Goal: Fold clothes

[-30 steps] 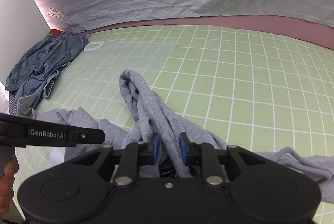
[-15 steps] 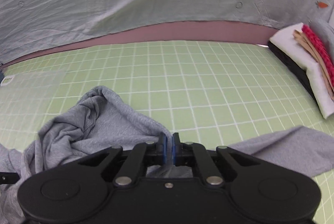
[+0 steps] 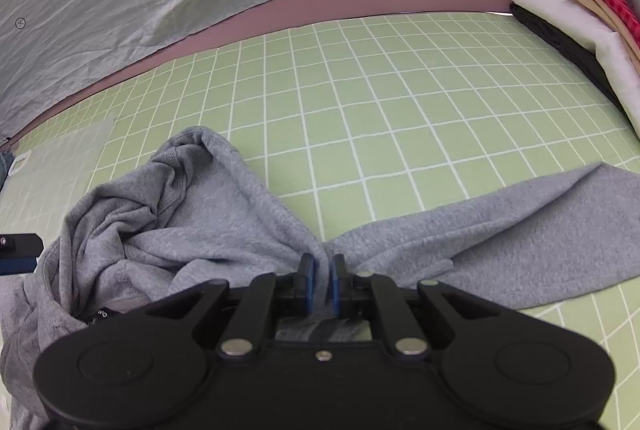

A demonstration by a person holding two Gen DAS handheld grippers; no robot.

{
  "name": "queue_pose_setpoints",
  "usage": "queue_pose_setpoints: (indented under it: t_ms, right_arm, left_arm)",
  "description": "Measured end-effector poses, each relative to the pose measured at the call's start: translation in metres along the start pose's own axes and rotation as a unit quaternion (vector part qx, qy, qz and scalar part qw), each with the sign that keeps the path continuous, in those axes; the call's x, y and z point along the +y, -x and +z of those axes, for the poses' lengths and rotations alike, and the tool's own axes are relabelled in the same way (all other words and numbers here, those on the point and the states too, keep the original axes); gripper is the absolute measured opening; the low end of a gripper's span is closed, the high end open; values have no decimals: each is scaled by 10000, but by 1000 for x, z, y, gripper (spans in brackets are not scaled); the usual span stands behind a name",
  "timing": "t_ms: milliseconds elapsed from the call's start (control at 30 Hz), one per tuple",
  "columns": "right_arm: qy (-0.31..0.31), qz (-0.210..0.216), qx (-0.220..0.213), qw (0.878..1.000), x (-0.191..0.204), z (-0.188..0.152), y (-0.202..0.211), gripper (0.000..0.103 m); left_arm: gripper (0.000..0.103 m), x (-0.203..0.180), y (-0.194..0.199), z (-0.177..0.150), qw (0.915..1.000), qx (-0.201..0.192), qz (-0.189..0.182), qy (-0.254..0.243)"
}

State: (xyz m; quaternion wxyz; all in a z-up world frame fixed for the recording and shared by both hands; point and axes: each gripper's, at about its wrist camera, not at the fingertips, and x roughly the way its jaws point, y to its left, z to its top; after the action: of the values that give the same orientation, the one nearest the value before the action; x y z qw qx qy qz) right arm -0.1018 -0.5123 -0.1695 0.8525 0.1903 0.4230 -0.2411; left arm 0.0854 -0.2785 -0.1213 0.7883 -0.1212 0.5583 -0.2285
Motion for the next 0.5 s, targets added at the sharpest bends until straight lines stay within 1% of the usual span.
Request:
queue_pose_setpoints:
  t_ms: [67, 267, 333, 433, 467, 500]
  right_arm:
    - [1, 5, 10, 10000, 1, -1, -2, 10]
    - [-97, -6, 21, 10000, -1, -2, -5, 11]
    - [-117, -21, 25, 9999, 0, -3, -6, 11]
    - [-143, -44, 29, 9999, 0, -3, -7, 12]
    - [-145, -49, 28, 9999, 1, -4, -8, 12]
    - [-150, -53, 28, 9999, 1, -4, -8, 12]
  left_arm:
    - [32, -1, -3, 2, 9998, 71, -143, 119]
    - [35, -3, -15, 0, 9986, 332, -386, 109]
    - [37, 0, -18, 1, 9972, 438, -557, 250]
    - [38, 0, -24, 0, 9969, 536, -539, 225]
    - [38, -3, -27, 0, 9975, 589, -393, 86]
    - [38, -3, -29, -1, 9976, 611, -331, 29]
